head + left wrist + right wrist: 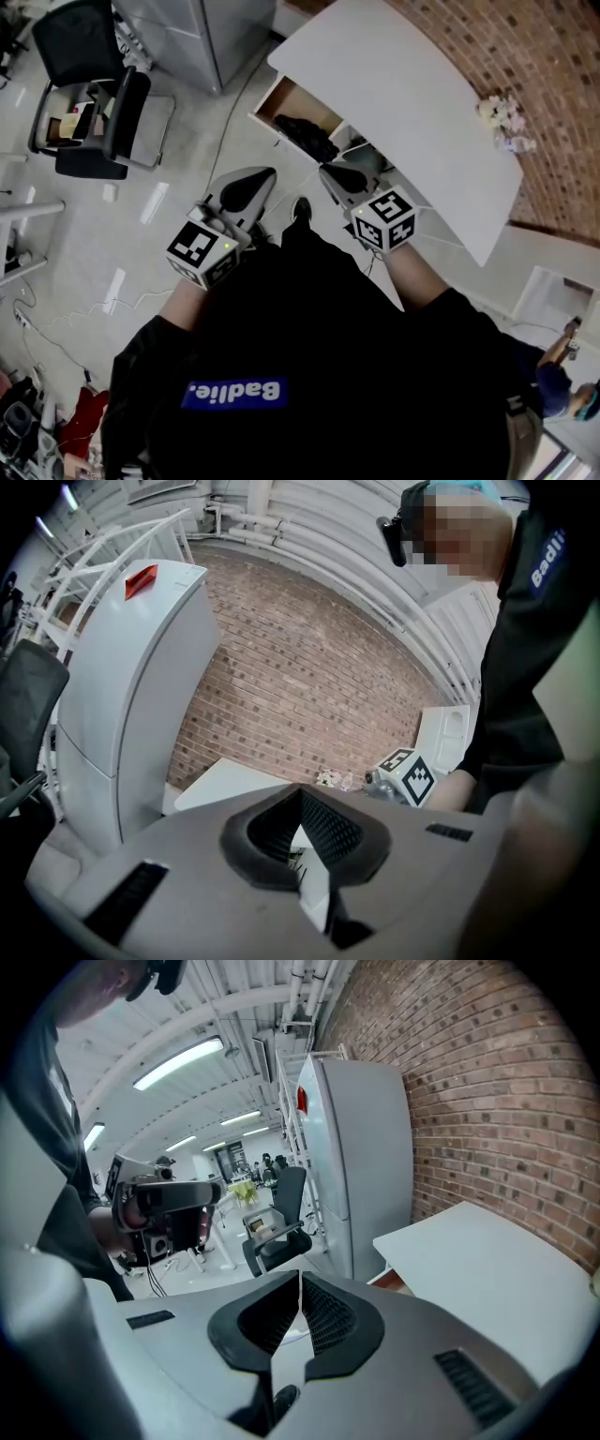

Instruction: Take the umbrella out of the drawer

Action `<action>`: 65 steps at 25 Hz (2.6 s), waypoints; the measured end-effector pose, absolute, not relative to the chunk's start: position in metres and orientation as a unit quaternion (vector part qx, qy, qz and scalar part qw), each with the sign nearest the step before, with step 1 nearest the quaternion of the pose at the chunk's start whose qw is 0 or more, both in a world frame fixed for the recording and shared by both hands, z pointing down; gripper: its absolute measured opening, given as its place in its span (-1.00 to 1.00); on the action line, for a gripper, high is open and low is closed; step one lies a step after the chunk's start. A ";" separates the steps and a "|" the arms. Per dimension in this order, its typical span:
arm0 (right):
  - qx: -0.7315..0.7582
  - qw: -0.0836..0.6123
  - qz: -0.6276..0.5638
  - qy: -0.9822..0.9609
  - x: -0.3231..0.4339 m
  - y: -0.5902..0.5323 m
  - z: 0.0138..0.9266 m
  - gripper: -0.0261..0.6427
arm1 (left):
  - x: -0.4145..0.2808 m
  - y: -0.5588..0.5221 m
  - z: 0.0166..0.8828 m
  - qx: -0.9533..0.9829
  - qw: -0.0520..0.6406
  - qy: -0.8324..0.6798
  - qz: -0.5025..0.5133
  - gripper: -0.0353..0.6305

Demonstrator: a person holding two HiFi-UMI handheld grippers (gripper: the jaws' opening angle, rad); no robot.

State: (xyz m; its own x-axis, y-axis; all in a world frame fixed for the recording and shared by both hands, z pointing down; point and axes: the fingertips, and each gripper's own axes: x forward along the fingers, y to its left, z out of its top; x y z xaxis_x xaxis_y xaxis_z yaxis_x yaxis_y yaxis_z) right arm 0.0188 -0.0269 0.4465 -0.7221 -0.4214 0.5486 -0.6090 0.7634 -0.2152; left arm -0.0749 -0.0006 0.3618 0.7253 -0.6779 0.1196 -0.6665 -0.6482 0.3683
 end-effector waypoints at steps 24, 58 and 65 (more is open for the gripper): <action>0.224 0.371 0.283 -0.856 0.067 -0.153 0.647 -0.39 | -0.015 -0.078 0.370 0.844 0.211 -0.493 -0.005 -0.90; 0.276 0.549 0.281 -0.737 0.061 -0.201 0.853 -0.08 | -0.099 -0.108 0.425 0.851 0.263 -0.454 0.019 -0.90; 0.273 0.564 0.308 -0.716 0.072 -0.206 0.888 -0.08 | -0.107 -0.106 0.438 0.838 0.276 -0.470 0.030 -0.90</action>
